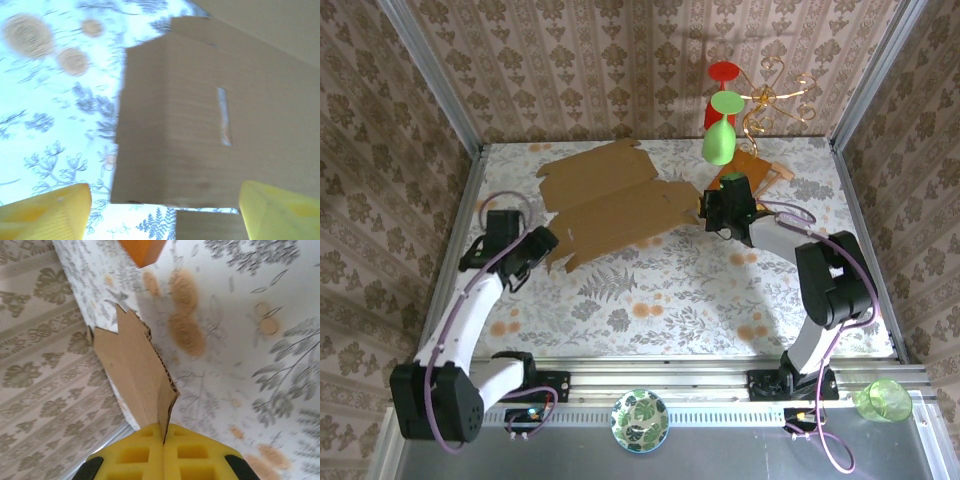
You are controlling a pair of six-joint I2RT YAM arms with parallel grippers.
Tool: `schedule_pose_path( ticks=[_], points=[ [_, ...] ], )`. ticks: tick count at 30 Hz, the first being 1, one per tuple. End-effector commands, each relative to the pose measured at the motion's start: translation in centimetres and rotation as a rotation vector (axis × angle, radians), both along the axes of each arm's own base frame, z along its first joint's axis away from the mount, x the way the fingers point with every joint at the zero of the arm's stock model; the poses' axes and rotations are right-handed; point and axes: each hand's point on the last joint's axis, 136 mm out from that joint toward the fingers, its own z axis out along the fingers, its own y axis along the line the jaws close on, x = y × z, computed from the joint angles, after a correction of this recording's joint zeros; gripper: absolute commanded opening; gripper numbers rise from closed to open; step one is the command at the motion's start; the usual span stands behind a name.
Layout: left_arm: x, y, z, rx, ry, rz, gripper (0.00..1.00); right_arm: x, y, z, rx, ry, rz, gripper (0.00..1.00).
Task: Fold the paper box
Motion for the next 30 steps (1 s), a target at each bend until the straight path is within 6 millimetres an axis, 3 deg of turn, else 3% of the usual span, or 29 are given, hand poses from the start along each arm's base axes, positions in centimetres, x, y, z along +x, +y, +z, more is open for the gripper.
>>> schedule_pose_path(
  ticks=[1, 6, 17, 24, 30],
  points=[
    [0.2, -0.6, 0.0, -0.251, -0.035, 0.148, 0.84, -1.5, -0.7, -0.4, 0.004, 0.116, -0.062, 0.0],
    [1.2, -0.6, -0.2, -0.47, -0.107, 0.33, 0.89, -1.5, -0.5, -0.1, 0.04, 0.134, -0.073, 0.0],
    [2.2, -0.8, -2.4, -0.655, -0.129, 0.504, 0.87, -1.8, 0.1, 0.5, 0.075, 0.155, -0.064, 0.0],
    [3.7, -1.5, -2.6, -0.698, -0.152, 0.536, 0.68, -2.2, 0.1, 0.4, 0.086, 0.167, -0.067, 0.0],
    [3.6, -1.0, -2.4, -0.694, -0.165, 0.578, 0.37, -2.4, 0.1, 0.8, 0.088, 0.161, -0.066, 0.0]
  ],
)
